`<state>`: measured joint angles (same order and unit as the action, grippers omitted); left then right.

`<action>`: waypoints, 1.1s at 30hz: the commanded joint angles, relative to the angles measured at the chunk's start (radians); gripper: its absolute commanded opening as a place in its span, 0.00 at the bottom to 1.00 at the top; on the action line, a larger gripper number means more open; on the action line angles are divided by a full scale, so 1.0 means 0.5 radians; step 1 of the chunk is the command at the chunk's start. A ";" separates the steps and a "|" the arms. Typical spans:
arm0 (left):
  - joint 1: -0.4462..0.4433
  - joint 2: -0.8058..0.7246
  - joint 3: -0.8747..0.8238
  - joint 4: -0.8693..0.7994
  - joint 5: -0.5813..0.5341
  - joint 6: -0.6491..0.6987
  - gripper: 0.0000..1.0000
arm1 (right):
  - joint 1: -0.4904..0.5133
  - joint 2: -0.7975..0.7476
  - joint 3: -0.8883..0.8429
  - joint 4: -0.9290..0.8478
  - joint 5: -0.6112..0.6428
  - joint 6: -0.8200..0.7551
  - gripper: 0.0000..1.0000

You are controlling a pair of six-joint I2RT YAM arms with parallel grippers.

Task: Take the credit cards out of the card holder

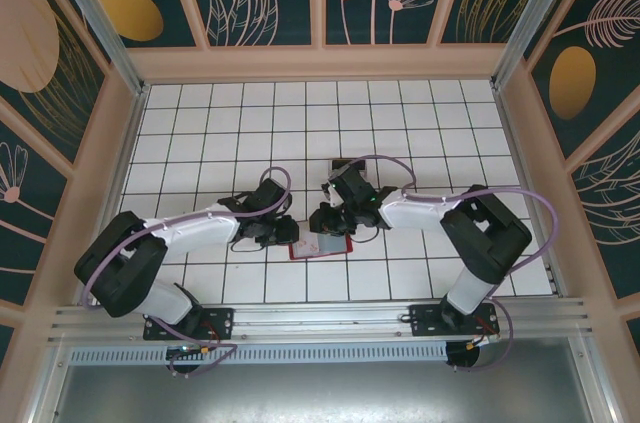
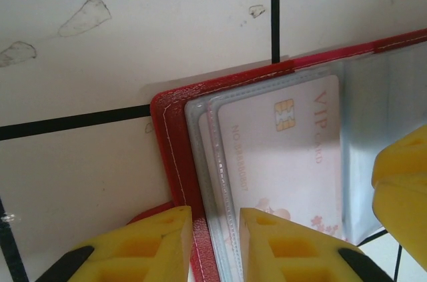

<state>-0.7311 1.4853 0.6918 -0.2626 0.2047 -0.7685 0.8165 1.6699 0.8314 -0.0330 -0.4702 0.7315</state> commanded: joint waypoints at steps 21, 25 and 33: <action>-0.053 0.223 0.175 -0.229 -0.120 0.049 0.33 | 0.000 0.005 -0.004 -0.073 0.133 -0.037 0.17; -0.073 0.267 0.196 -0.272 -0.167 0.058 0.30 | -0.010 -0.009 -0.043 -0.057 0.141 -0.028 0.17; -0.089 0.298 0.209 -0.272 -0.155 0.056 0.24 | -0.022 0.016 -0.101 0.001 0.118 -0.012 0.16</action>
<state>-0.7662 1.5894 0.8001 -0.3595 0.1490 -0.7559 0.8112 1.6768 0.7956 -0.0483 -0.4194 0.7315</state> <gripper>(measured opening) 0.248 0.165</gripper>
